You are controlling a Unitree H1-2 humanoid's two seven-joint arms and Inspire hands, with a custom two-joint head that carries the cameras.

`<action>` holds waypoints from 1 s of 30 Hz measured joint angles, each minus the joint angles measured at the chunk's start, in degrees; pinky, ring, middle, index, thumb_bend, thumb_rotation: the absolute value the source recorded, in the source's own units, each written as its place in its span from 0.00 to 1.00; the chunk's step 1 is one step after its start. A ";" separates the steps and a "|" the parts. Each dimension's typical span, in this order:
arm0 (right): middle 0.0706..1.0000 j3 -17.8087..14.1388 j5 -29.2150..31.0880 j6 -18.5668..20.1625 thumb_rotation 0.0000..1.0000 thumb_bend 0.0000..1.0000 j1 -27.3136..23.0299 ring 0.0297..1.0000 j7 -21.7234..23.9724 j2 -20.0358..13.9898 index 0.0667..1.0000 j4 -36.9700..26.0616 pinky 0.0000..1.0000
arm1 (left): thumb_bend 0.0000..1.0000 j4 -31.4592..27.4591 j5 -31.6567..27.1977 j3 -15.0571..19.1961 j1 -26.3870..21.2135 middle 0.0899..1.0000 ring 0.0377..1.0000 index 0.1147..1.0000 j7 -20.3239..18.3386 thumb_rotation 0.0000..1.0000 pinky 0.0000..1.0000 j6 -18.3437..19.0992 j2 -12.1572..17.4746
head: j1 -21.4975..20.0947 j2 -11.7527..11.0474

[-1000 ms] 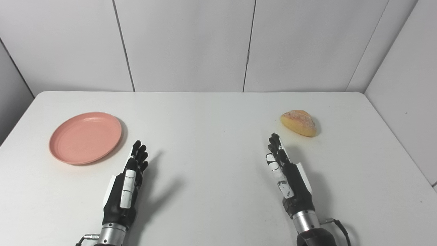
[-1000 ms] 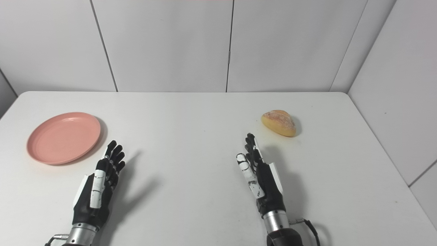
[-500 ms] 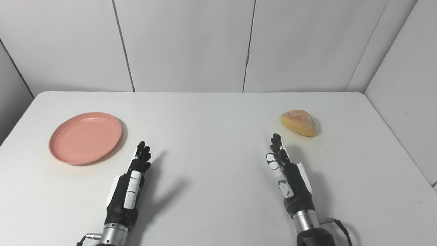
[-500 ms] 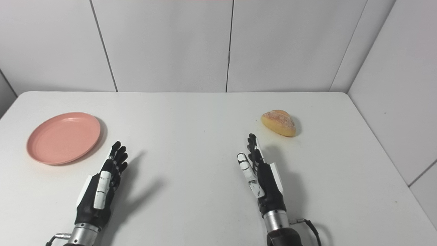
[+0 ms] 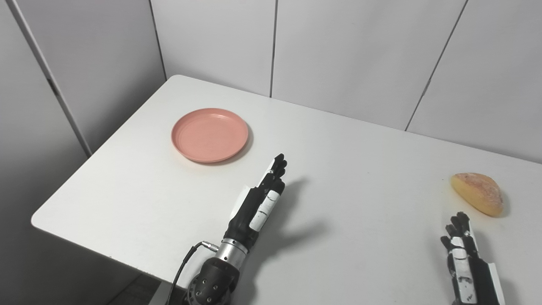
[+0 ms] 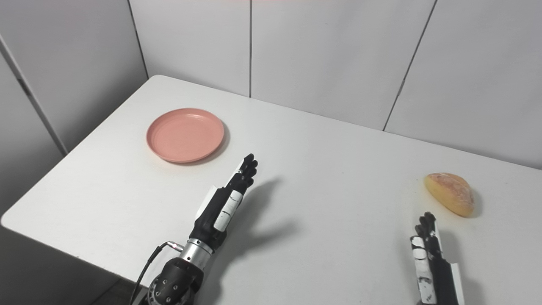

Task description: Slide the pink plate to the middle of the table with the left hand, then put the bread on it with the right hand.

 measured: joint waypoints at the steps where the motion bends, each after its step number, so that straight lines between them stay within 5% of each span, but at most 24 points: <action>1: 1.00 0.00 0.18 0.00 0.94 0.56 0.00 1.00 0.27 -0.06 1.00 -0.01 1.00 | 0.70 0.19 0.13 -0.45 -0.02 1.00 1.00 1.00 0.10 1.00 1.00 0.04 -0.42 | 0.01 -0.01; 14: 1.00 -0.08 1.47 0.09 0.96 0.53 0.05 1.00 1.47 -0.69 1.00 -1.02 1.00 | 0.67 -1.69 -2.00 0.07 -0.49 1.00 1.00 1.00 -0.47 1.00 1.00 5.30 0.10 | 1.50 -3.18; 17: 1.00 -0.03 1.23 0.09 0.94 0.60 0.01 1.00 1.76 -0.70 1.00 -1.01 1.00 | 0.70 -3.09 -2.95 2.11 -1.55 1.00 1.00 1.00 -0.27 1.00 1.00 6.49 0.95 | 1.15 -3.97; 30: 1.00 -0.07 1.12 0.07 0.93 0.59 -0.03 1.00 2.13 -0.70 1.00 -0.58 1.00 | 0.71 -7.16 -6.42 9.65 -8.16 0.98 0.96 0.98 1.36 1.00 0.94 11.16 5.68 | 1.15 -4.50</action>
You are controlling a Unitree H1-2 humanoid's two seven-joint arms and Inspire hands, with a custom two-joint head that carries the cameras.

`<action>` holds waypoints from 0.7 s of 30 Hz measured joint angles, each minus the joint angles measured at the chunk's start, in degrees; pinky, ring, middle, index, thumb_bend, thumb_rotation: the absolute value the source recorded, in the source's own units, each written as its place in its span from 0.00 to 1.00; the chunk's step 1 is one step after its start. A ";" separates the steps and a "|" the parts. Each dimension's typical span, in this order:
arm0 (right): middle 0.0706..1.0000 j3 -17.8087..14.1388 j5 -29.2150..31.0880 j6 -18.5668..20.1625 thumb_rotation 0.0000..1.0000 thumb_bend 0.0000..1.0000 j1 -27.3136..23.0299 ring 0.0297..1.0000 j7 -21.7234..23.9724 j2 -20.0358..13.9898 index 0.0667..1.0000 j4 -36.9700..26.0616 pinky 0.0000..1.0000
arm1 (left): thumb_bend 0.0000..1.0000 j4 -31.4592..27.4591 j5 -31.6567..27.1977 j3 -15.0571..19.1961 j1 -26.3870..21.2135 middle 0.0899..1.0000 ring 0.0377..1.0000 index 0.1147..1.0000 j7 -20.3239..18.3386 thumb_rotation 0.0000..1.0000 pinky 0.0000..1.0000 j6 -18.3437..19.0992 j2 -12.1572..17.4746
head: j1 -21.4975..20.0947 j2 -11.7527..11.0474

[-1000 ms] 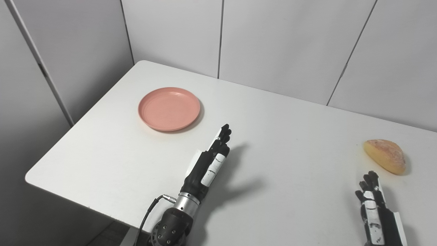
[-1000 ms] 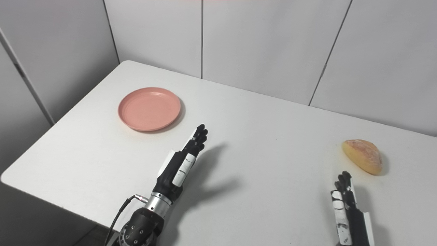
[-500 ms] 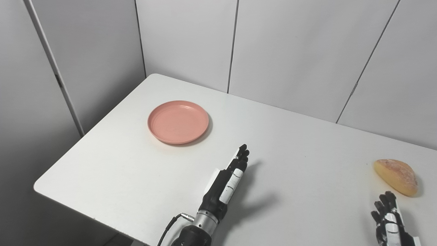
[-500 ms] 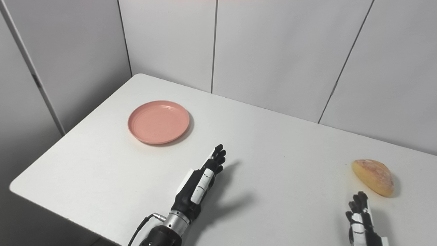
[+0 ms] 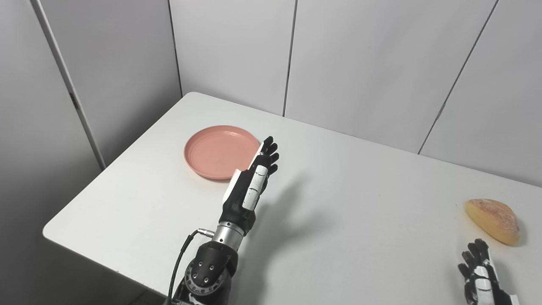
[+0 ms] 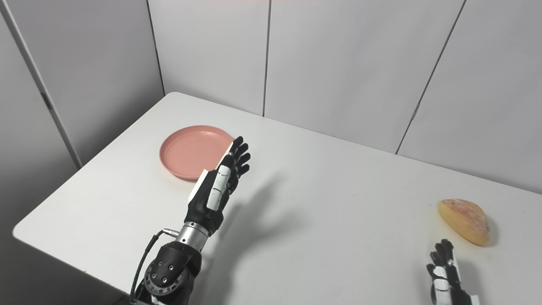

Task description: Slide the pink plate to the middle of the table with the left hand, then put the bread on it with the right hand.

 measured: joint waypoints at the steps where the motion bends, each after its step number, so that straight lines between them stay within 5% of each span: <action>1: 1.00 -0.01 -0.03 -0.01 0.95 0.58 0.00 1.00 -0.02 0.00 1.00 0.00 1.00 | 0.74 0.02 0.00 0.57 -0.56 0.98 0.95 0.98 0.32 1.00 0.94 0.01 0.39 | 0.00 0.00; 21: 1.00 0.00 1.52 -0.05 0.90 0.64 -0.22 1.00 0.80 0.08 1.00 0.73 1.00 | 0.72 14.83 -0.96 11.56 -12.83 0.95 0.95 0.94 5.56 1.00 0.93 -2.30 9.08 | 0.09 -0.09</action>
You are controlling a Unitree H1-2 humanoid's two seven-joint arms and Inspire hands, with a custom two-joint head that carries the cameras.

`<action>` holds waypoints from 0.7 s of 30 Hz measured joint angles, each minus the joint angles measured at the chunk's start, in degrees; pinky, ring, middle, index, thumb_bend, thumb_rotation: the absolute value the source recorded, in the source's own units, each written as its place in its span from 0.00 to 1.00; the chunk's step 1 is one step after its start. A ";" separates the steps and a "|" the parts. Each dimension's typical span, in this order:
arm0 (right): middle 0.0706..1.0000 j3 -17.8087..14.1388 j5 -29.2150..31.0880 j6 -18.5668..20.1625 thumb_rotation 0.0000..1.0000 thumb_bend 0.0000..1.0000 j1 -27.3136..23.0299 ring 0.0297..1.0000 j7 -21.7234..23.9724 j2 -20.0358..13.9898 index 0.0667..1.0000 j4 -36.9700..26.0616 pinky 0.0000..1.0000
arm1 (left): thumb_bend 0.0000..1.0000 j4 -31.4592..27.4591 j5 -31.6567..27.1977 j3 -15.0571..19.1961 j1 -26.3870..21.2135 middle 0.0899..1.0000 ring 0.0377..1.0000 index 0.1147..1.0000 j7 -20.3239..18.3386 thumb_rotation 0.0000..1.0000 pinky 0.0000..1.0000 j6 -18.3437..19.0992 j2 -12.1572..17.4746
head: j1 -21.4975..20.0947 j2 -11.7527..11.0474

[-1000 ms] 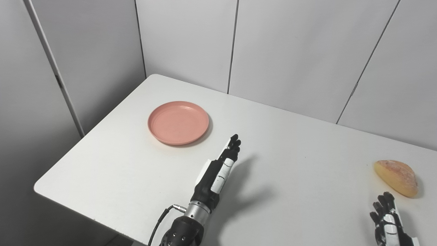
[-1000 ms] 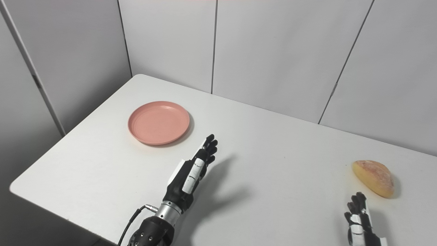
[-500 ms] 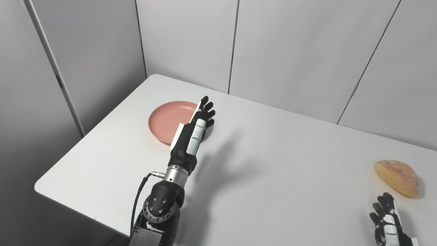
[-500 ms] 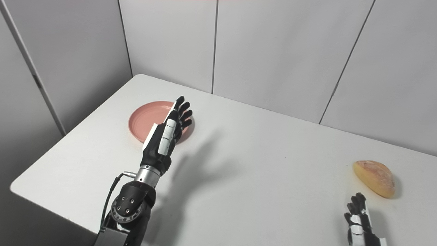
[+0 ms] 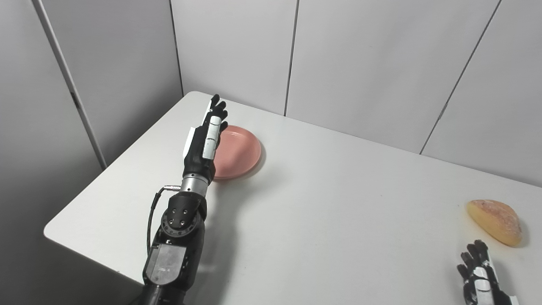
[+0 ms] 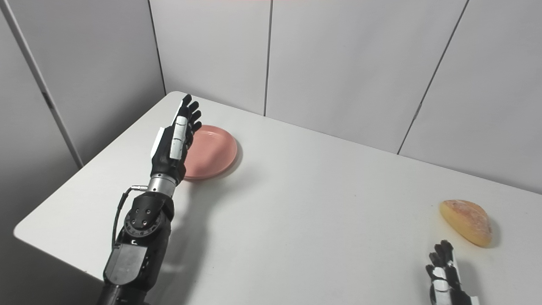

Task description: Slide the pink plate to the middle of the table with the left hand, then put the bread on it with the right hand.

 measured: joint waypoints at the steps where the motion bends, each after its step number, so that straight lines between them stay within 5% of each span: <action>1: 1.00 0.02 0.01 0.00 0.90 0.64 0.00 1.00 0.02 0.00 1.00 -0.02 1.00 | 0.72 0.70 0.43 0.29 -0.43 0.95 0.94 0.93 0.39 1.00 0.93 0.00 0.79 | 0.00 0.26; 21: 1.00 -0.15 0.20 -0.02 0.89 0.62 0.23 1.00 0.15 0.13 1.00 -0.21 1.00 | 0.69 13.23 0.99 3.98 -3.22 0.96 0.97 0.96 2.67 1.00 0.96 -4.82 9.80 | 0.53 0.00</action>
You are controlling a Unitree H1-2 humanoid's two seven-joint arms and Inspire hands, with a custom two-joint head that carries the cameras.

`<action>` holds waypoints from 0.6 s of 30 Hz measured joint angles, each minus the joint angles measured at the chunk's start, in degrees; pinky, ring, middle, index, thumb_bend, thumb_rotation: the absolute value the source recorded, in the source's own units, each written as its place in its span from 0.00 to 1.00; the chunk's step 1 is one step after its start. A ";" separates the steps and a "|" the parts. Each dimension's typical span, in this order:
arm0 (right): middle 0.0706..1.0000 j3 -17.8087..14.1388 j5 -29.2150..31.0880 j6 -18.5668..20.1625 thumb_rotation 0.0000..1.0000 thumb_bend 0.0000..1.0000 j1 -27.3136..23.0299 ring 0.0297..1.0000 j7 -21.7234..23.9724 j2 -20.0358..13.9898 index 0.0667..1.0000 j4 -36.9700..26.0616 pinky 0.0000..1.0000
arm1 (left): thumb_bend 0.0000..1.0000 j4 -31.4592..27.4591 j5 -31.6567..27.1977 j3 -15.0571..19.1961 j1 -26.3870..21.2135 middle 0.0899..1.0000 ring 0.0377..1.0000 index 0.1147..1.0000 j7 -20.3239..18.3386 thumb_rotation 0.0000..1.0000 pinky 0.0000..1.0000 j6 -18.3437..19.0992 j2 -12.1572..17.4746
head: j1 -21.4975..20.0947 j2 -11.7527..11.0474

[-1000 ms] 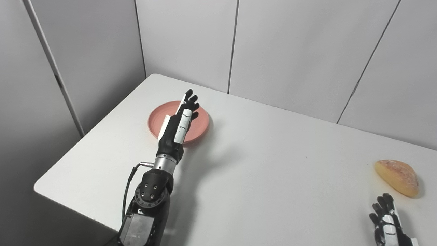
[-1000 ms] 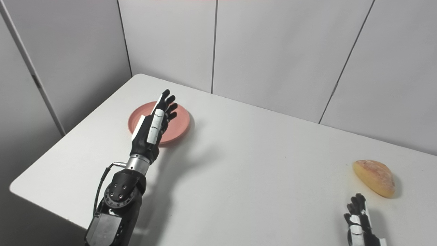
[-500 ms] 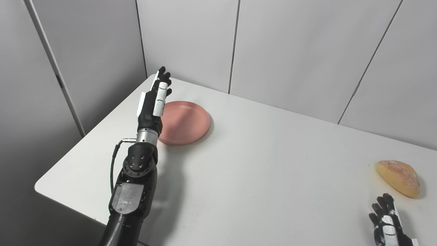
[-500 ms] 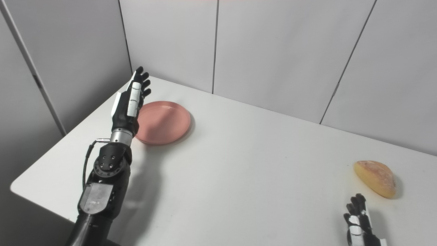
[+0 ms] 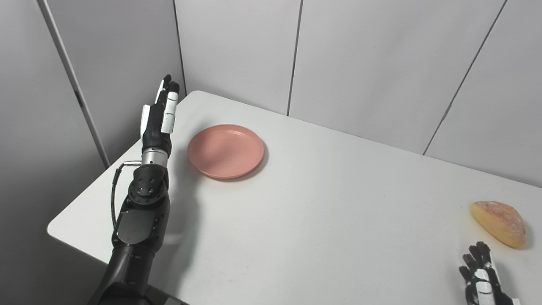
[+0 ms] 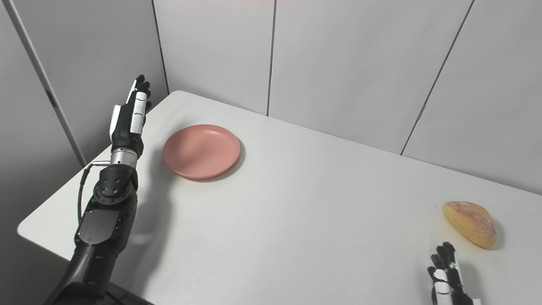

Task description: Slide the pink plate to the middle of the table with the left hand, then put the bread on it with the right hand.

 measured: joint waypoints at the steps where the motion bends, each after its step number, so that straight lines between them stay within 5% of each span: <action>1: 1.00 -0.01 0.05 0.00 0.89 0.62 0.00 1.00 0.00 0.00 1.00 0.01 1.00 | 0.69 0.34 0.00 0.11 -0.01 0.96 0.97 0.96 0.43 1.00 0.96 0.00 -0.01 | 0.00 0.00; 18: 1.00 0.00 0.38 0.00 0.89 0.62 0.40 1.00 -0.01 0.54 1.00 -0.57 1.00 | 0.70 7.48 0.29 -1.91 -0.75 0.96 0.97 0.97 1.56 1.00 0.95 -1.98 -0.05 | 0.44 0.00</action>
